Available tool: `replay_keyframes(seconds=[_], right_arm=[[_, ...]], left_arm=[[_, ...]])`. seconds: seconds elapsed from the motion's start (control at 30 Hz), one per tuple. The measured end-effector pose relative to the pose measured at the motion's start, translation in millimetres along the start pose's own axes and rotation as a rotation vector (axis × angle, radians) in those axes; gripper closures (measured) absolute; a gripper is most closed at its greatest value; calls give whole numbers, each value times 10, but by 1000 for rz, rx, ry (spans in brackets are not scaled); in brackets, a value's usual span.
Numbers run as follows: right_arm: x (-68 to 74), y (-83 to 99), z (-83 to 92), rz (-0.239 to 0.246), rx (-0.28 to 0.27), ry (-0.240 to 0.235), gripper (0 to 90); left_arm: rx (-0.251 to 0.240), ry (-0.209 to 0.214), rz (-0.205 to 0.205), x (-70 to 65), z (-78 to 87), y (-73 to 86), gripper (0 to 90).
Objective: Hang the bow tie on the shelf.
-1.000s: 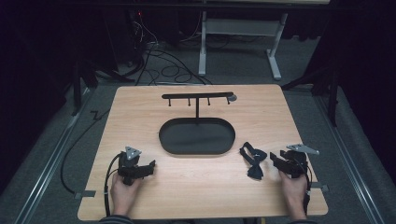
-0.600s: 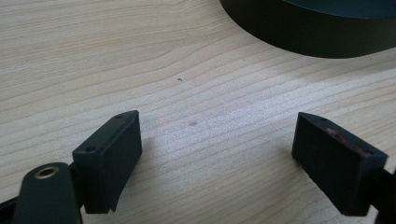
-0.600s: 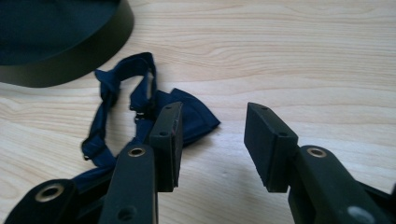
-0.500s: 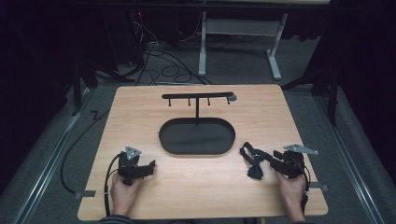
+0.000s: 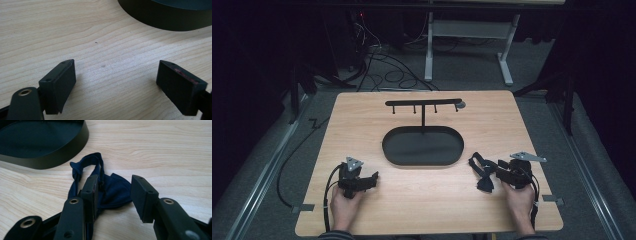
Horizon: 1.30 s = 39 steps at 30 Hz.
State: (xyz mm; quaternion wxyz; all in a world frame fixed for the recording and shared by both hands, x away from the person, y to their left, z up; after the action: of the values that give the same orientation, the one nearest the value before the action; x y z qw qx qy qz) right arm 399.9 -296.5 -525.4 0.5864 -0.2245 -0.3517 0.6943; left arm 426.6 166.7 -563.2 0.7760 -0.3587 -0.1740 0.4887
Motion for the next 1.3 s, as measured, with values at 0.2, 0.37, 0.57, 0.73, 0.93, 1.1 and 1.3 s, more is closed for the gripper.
replay_keyframes(seconds=[0.2, 0.37, 0.57, 0.73, 0.93, 1.1, 1.3], right_arm=[[82, -65, -64, 21, 16, -17, 591], [152, -117, -136, 35, 26, -35, 589], [183, -134, -231, 43, 51, -39, 590], [204, -117, -327, 46, 78, -43, 606], [215, -75, -414, 48, 107, -48, 677], [190, -57, -439, 44, 124, -41, 742], [194, -45, -464, 68, 132, -42, 830]], left_arm=[[0, 0, 0, 0, 0, 0, 164], [0, 0, 0, 0, 0, 0, 164], [0, 0, 0, 0, 0, 0, 164], [0, 0, 0, 0, 0, 0, 164], [0, 0, 0, 0, 0, 0, 164], [0, 0, 0, 0, 0, 0, 164], [0, 0, 0, 0, 0, 0, 164]])
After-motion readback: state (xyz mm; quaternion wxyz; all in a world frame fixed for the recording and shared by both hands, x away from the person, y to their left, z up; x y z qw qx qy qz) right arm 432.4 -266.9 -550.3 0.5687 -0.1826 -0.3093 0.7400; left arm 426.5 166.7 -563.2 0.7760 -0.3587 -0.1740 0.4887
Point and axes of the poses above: each handheld gripper's, and its own axes: z roughly backward along the jaws, y roughly out of its underside, x roughly to its left, the point moved 8 cm from there along -z, roughly forward along the jaws, and after that the axes turned 5 degrees about y, right-handed, at the moved point
